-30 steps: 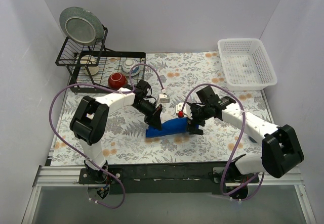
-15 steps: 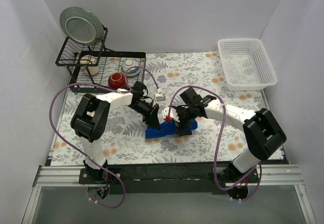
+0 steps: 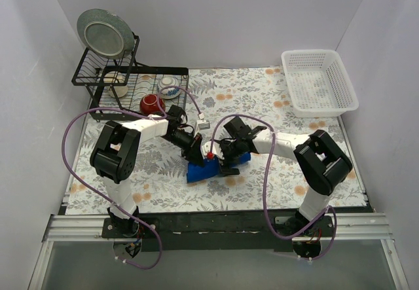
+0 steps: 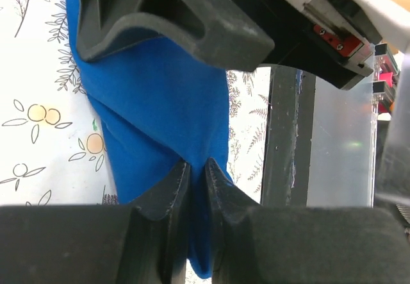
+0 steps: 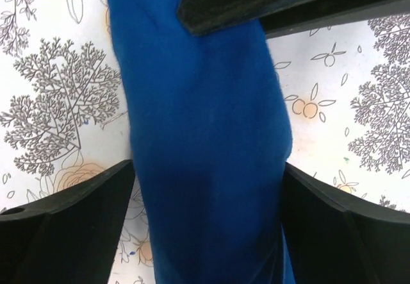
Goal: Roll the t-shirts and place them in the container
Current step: Pick up the T-shirt from the center of the board.
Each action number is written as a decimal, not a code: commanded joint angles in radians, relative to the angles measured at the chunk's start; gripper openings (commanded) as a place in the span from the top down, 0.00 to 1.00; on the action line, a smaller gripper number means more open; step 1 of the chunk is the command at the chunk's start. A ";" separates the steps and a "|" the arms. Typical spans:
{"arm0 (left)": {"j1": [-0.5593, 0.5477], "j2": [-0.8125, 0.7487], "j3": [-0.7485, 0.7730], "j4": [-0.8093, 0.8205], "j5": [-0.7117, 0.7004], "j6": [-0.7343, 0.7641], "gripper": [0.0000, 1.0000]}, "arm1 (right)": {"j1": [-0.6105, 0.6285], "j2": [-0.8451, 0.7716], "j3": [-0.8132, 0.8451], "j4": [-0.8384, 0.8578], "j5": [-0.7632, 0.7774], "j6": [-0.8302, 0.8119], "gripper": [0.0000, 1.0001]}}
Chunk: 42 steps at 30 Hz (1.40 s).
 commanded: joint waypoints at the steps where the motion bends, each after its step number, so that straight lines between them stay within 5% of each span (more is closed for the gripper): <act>1: 0.009 -0.008 -0.009 0.027 0.001 0.018 0.87 | 0.027 0.076 0.028 -0.002 -0.016 -0.017 0.15; 4: 0.013 -0.017 -0.018 0.041 -0.022 0.007 0.85 | 0.034 0.133 0.088 -0.053 -0.015 0.012 0.32; 8: 0.019 -0.026 -0.025 0.050 -0.028 -0.001 0.80 | 0.043 0.173 0.127 -0.077 -0.007 0.025 0.39; 11: 0.024 -0.031 -0.028 0.060 -0.036 -0.002 0.80 | 0.047 0.194 0.142 -0.109 -0.005 0.029 0.67; 15: 0.030 -0.032 -0.028 0.078 -0.059 -0.019 0.79 | 0.055 0.218 0.174 -0.148 0.001 0.043 0.84; 20: 0.039 -0.057 -0.012 0.096 -0.128 -0.045 0.59 | 0.054 0.210 0.203 -0.220 -0.011 0.040 0.77; 25: 0.068 -0.104 0.073 0.095 -0.189 -0.064 0.56 | 0.055 0.162 0.246 -0.295 -0.053 0.089 0.75; 26: 0.075 -0.110 0.109 0.093 -0.197 -0.070 0.56 | 0.055 0.156 0.264 -0.298 -0.059 0.103 0.77; 27: 0.082 -0.124 0.127 0.092 -0.209 -0.082 0.56 | 0.057 0.152 0.266 -0.298 -0.061 0.115 0.96; 32: 0.140 -0.187 0.207 0.121 -0.301 -0.113 0.49 | 0.045 0.087 0.254 -0.274 0.016 0.164 0.99; 33: 0.148 -0.204 0.212 0.142 -0.342 -0.131 0.43 | 0.034 0.077 0.275 -0.283 0.025 0.170 0.99; 34: 0.160 -0.243 0.213 0.158 -0.400 -0.149 0.02 | 0.005 0.051 0.284 -0.289 0.041 0.180 0.99; 42: 0.187 -0.400 0.209 0.215 -0.530 -0.202 0.02 | -0.204 -0.068 0.441 -0.245 0.157 0.339 0.99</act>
